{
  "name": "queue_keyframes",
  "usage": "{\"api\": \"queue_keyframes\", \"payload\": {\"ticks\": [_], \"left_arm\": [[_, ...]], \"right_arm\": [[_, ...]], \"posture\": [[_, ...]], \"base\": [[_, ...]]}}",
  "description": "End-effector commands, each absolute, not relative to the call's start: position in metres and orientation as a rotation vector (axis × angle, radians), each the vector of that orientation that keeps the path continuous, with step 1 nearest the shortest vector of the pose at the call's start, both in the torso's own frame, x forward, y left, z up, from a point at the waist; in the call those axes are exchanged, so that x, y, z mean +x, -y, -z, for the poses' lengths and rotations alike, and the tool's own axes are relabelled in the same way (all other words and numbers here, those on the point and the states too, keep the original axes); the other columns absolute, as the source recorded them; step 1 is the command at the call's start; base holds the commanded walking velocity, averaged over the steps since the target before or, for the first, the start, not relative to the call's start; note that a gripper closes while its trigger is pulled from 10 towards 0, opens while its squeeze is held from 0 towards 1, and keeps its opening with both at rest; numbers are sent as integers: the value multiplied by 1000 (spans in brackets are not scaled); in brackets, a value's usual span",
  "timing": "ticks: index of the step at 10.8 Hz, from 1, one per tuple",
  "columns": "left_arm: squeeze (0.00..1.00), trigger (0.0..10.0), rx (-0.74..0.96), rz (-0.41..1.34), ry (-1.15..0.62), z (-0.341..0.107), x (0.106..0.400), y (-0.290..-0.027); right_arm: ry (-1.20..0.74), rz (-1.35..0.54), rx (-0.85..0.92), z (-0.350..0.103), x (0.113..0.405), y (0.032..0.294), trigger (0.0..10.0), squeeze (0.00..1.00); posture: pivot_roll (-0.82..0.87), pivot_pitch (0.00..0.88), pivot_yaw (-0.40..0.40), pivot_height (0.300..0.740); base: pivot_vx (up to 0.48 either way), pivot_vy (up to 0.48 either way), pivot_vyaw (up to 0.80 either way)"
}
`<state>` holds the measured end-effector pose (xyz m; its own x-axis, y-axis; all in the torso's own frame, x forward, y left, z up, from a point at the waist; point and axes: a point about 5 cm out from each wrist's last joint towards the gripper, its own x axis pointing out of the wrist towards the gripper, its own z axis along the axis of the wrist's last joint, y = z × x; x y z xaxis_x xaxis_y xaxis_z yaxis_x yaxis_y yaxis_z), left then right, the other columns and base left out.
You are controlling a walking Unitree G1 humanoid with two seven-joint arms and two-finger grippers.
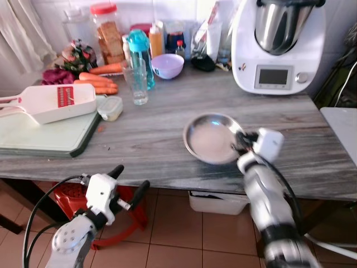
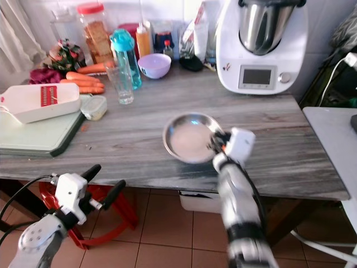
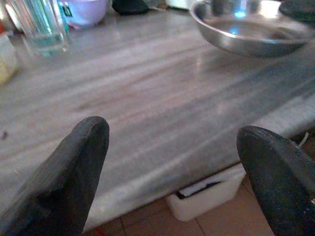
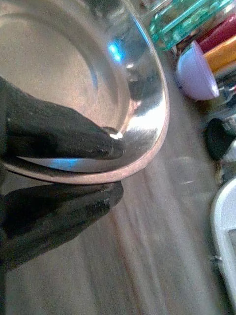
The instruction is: Setting the table
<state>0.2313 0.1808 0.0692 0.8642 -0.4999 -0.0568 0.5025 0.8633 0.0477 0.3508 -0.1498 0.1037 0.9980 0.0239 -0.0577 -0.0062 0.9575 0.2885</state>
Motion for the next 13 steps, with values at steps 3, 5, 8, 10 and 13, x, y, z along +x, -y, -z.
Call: {"api": "queue_keyframes", "payload": {"ticks": [3, 5, 8, 10, 13], "left_arm": [[0, 10000, 67, 582, -51, -71, 228, -180], [0, 10000, 67, 587, -42, -73, 229, -177], [0, 10000, 59, 573, -28, -75, 232, -174], [0, 10000, 58, 584, -24, -76, 233, -172], [0, 10000, 45, 601, -4, -81, 236, -164]], "right_arm": [[-150, -85, 317, -102, 366, 119, 10000, 0], [-204, -101, 315, -98, 369, 106, 10000, 0], [-222, -90, 326, -97, 371, 102, 10000, 0], [-233, -96, 348, -98, 372, 97, 10000, 1000], [-190, -111, 312, -101, 372, 100, 10000, 1000]], "posture": [[109, 35, 20, 740], [114, 33, 9, 740], [108, 26, 6, 740], [107, 21, 8, 740], [105, 16, 4, 740]], "base": [[0, 0, 0], [0, 0, 0], [0, 0, 0], [0, 0, 0], [0, 0, 0]]}}
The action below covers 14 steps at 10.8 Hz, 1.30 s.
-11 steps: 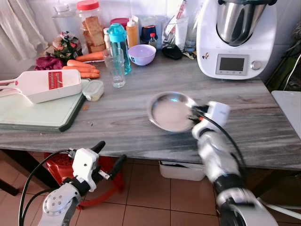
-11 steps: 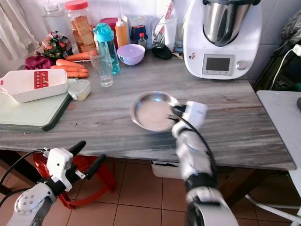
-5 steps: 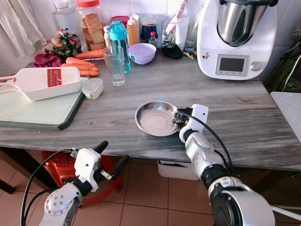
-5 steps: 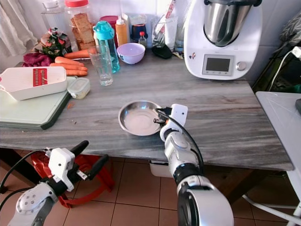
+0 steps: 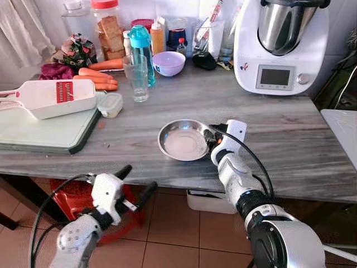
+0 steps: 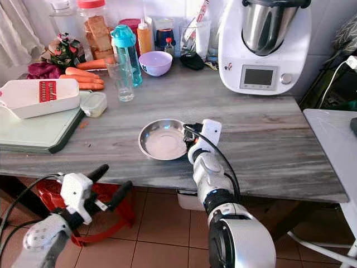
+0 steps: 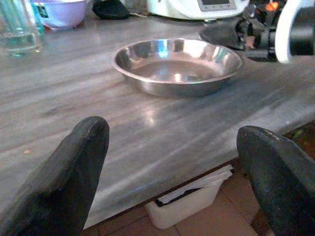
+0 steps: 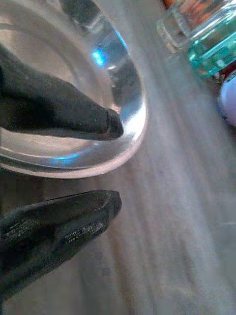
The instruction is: Setting the table
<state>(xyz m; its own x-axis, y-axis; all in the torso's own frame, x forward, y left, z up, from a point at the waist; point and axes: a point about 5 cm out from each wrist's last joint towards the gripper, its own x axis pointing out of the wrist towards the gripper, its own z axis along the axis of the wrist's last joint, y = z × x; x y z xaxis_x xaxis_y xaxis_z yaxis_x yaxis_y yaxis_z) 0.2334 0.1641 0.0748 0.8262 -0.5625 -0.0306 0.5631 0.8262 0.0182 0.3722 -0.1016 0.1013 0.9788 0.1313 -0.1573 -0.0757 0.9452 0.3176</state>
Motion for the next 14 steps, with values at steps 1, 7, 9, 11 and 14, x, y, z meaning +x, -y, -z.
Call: {"api": "queue_keyframes", "payload": {"ticks": [1, 7, 9, 11, 14], "left_arm": [[0, 10000, 43, 603, -3, -82, 236, -163], [0, 10000, 119, 374, 3, -81, 267, -180], [0, 10000, 94, 323, -24, -73, 270, -173], [0, 10000, 102, 154, -73, -65, 277, -182], [0, 10000, 160, -16, -53, -68, 284, -200]], "right_arm": [[-146, -114, 293, -103, 372, 105, 10000, 1000], [211, -42, 151, -117, 339, 142, 10000, 1000], [251, -15, 85, -117, 316, 154, 10000, 1000], [263, -8, 42, -121, 286, 172, 10000, 1000], [250, 69, -29, -119, 252, 186, 10000, 1000]], "posture": [[102, 15, 5, 740], [58, 0, 41, 740], [42, 0, 41, 740], [14, 0, 47, 740], [5, 0, 40, 740]], "base": [[0, 0, 0], [0, 0, 0], [0, 0, 0], [0, 0, 0], [0, 0, 0]]}}
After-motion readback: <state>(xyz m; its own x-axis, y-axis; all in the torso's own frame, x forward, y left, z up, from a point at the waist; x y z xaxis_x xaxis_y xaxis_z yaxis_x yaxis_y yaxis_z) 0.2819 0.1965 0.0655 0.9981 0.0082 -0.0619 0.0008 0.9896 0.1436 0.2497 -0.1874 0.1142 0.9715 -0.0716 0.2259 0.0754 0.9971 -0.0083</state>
